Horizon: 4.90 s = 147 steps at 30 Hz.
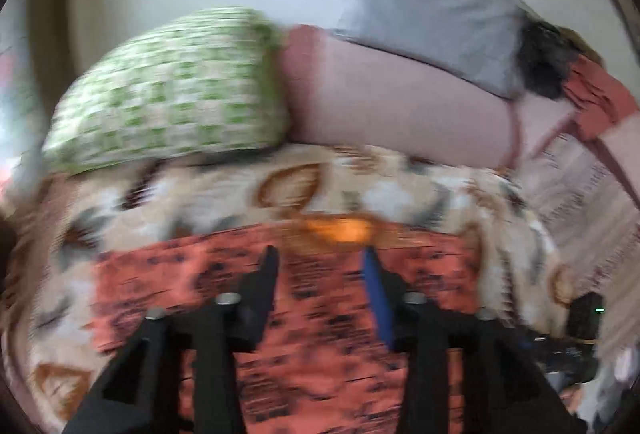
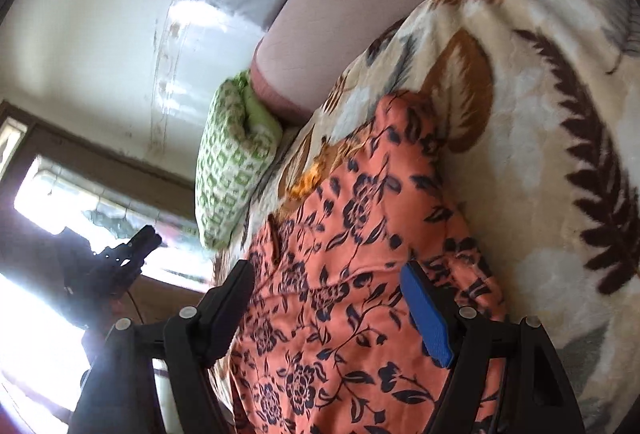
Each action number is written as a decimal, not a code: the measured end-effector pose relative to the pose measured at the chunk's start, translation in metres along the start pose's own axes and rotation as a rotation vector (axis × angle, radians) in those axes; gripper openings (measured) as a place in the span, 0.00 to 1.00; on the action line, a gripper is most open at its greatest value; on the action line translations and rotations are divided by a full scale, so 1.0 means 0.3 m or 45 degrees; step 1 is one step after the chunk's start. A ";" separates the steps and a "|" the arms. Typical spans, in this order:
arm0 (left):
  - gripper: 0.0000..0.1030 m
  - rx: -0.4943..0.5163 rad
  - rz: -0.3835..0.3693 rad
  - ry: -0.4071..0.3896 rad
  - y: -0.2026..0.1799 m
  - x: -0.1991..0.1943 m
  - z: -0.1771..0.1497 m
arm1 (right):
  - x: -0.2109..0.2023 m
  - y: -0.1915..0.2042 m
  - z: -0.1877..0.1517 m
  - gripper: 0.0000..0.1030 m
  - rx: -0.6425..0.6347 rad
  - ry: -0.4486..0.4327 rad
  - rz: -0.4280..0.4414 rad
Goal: Fold small clothes
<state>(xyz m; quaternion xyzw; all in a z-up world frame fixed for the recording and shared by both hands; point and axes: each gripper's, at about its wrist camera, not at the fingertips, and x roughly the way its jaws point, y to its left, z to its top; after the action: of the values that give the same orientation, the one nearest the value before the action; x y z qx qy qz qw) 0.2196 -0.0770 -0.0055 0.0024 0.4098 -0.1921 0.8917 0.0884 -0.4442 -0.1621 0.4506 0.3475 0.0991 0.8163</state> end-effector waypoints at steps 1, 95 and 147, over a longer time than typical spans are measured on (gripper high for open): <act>0.49 -0.016 0.039 -0.002 0.063 0.001 -0.012 | 0.022 0.009 -0.010 0.76 -0.014 0.029 0.003; 0.75 -0.048 0.440 0.316 0.200 0.476 -0.308 | 0.391 0.070 0.087 0.51 -0.236 0.225 -0.222; 0.49 -0.346 0.108 0.377 0.481 -0.217 -0.993 | -0.295 -0.101 -0.604 0.09 -0.004 0.357 -0.617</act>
<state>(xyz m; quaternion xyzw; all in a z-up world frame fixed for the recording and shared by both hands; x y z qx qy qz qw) 0.0134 0.1268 -0.1779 -0.0724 0.5580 -0.0949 0.8212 -0.1005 -0.3828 -0.2080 0.3351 0.5545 -0.0372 0.7609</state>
